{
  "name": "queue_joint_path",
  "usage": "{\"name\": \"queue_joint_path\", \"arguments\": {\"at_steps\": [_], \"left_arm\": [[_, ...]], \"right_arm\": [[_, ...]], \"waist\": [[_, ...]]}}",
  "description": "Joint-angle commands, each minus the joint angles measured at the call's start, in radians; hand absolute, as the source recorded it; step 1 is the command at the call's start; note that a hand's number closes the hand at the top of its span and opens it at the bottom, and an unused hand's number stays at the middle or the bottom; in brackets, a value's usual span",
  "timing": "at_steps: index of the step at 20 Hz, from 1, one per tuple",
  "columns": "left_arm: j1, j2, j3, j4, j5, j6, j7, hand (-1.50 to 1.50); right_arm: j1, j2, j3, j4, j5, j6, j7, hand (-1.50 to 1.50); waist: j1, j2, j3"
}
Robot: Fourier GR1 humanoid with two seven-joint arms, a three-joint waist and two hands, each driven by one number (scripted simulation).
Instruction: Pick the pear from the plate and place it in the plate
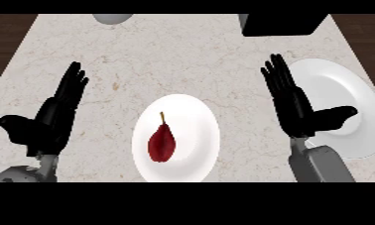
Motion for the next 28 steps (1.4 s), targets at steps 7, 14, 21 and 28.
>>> {"name": "queue_joint_path", "arguments": {"at_steps": [7, 14, 21, 28], "left_arm": [[-0.03, 0.012, 0.009, 0.121, -0.006, -0.057, 0.045, 0.0], [-0.07, -0.04, 0.04, 0.277, -0.008, -0.133, -0.009, 0.0], [-0.166, -0.036, 0.087, 0.351, -0.018, -0.184, 0.038, 0.0], [-0.101, -0.042, 0.113, 0.222, -0.051, -0.173, 0.096, 0.0]], "right_arm": [[-0.24, -0.215, 0.167, 0.054, 0.405, 0.067, -0.09, 1.5], [-0.084, 0.114, 0.145, 0.398, 0.336, 0.025, -0.537, -1.5], [-0.164, 0.081, 0.263, 0.384, 0.555, -0.041, -0.361, -1.5], [-0.13, 0.06, 0.334, 0.183, 0.695, -0.025, -0.109, -1.5]], "waist": [[0.042, -0.017, -0.034], [0.041, 0.018, 0.005], [0.032, 0.012, 0.004], [0.035, 0.009, 0.004]]}}
